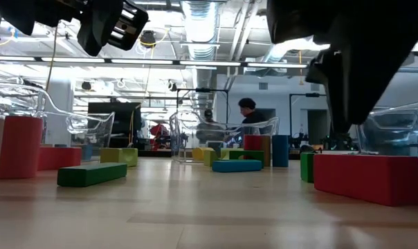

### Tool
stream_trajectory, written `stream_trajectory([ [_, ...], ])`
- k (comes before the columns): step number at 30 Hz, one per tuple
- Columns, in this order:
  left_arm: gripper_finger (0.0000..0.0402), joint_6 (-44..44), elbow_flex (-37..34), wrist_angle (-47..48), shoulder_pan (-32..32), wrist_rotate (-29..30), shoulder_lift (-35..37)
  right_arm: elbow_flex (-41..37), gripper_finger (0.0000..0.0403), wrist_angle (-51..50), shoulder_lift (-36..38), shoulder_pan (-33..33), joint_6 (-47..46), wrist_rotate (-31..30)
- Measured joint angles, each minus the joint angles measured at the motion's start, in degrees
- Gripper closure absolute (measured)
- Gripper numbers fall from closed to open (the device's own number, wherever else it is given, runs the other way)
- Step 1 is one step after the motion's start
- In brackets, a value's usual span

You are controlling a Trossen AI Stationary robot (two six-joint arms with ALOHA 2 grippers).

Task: Sort blocks by size
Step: Put the orange arch block into the left transparent bin

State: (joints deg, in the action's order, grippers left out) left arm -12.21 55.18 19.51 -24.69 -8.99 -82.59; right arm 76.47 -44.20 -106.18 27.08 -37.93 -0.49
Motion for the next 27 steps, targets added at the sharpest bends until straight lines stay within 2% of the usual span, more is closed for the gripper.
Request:
stream_trajectory([
  [6,0.0205,0.03,0.00,0.00,0.00,0.00,0.00,0.00,0.0216,1.61,-0.05,1.57,13.00,-2.27],
  [15,0.0205,0.03,0.00,0.00,0.00,0.02,0.00,0.04,0.0216,3.52,-0.05,1.54,21.86,-5.70],
  [27,0.0205,0.27,0.03,-0.05,0.00,0.02,0.00,0.09,0.0216,2.57,-4.59,1.27,29.26,-4.42],
])
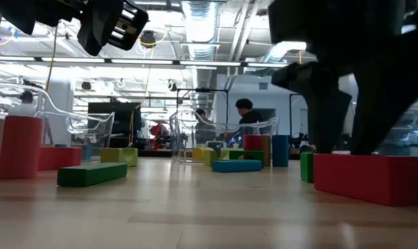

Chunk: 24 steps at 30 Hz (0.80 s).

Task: Sort blocks by size
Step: Put the orange arch block into the left transparent bin

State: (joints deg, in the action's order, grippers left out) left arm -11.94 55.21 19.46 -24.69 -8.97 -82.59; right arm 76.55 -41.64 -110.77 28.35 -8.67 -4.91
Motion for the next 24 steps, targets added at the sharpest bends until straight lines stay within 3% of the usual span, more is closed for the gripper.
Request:
stream_trajectory([
  [7,0.0205,0.00,0.01,-0.10,0.00,0.00,0.00,0.00,0.0220,-1.19,-1.89,0.01,1.11,0.46],
  [15,0.0205,0.00,0.01,-0.14,0.00,0.00,0.00,0.00,0.0281,-0.24,-1.87,-0.36,1.94,0.58],
  [24,0.0205,0.26,0.01,-0.10,0.00,0.00,0.00,0.00,0.0318,0.97,-1.85,-1.31,2.72,0.64],
])
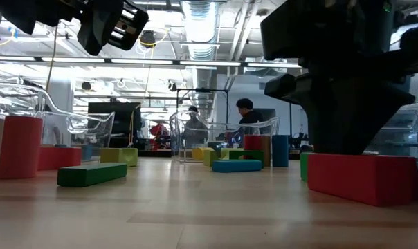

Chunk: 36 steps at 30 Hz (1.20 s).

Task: Sort blocks by size
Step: Put the orange arch block into the left transparent bin

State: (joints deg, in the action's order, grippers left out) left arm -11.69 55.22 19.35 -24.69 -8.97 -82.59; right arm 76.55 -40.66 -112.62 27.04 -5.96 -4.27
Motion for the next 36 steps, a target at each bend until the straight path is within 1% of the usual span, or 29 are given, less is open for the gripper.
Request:
stream_trajectory([
  [4,0.0205,0.16,0.00,0.00,0.00,0.31,0.00,0.00,0.0335,0.03,0.09,-0.53,-0.67,0.30],
  [11,0.0205,0.19,0.00,-0.59,0.00,1.54,0.00,-0.02,0.0336,-0.21,0.63,-1.01,-3.91,0.15],
  [19,0.0205,-0.50,0.00,-2.71,0.02,5.51,0.00,-0.07,0.0336,-0.15,5.82,-1.97,-7.55,-1.08],
  [23,0.0205,-2.34,0.00,-5.36,0.02,9.34,0.00,-0.07,0.0336,0.71,9.09,-2.09,-8.27,-2.70],
  [27,0.0205,-6.02,0.00,-8.43,-0.29,16.86,0.00,-0.07,0.0336,1.89,12.37,-2.50,-9.65,-3.16],
  [31,0.0205,-11.71,0.00,-12.94,-1.11,23.98,0.00,-0.04,0.0337,4.71,15.29,-3.09,-10.15,-3.17],
  [36,0.0205,-20.40,0.00,-19.29,-2.14,28.71,0.00,-0.04,0.0337,7.95,17.85,-3.99,-10.27,-3.17],
])
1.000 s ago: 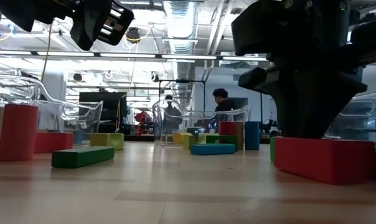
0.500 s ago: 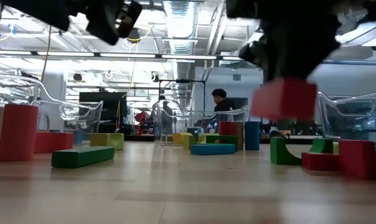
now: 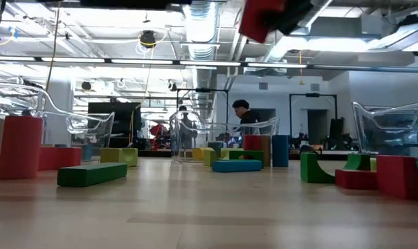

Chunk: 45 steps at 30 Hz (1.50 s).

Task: Sort blocks by size
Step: Put the orange arch block into the left transparent bin

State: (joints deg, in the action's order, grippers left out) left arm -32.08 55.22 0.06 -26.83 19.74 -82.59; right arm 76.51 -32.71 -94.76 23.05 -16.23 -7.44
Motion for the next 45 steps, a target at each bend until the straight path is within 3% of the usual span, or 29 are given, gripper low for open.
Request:
stream_trajectory([
  [8,0.0205,-12.86,0.00,-7.10,-0.63,2.46,0.00,0.00,0.0337,3.12,0.86,-1.88,-0.24,1.94],
  [13,0.0204,-19.16,0.00,-6.72,-0.64,-1.13,0.00,0.00,0.0337,5.94,0.77,-3.06,-0.26,3.18],
  [25,0.0152,-22.89,0.00,-9.37,-0.48,-1.90,0.00,0.00,0.0336,11.40,0.77,-5.37,-0.70,7.68],
  [35,0.0150,-24.74,0.00,-10.73,-0.17,-3.02,-0.29,0.04,0.0336,15.06,-0.04,-7.94,-1.49,12.14],
  [45,0.0150,-26.34,3.18,-10.97,0.24,-0.61,-7.69,0.02,0.0336,15.80,-2.11,-8.88,-1.75,15.11],
])
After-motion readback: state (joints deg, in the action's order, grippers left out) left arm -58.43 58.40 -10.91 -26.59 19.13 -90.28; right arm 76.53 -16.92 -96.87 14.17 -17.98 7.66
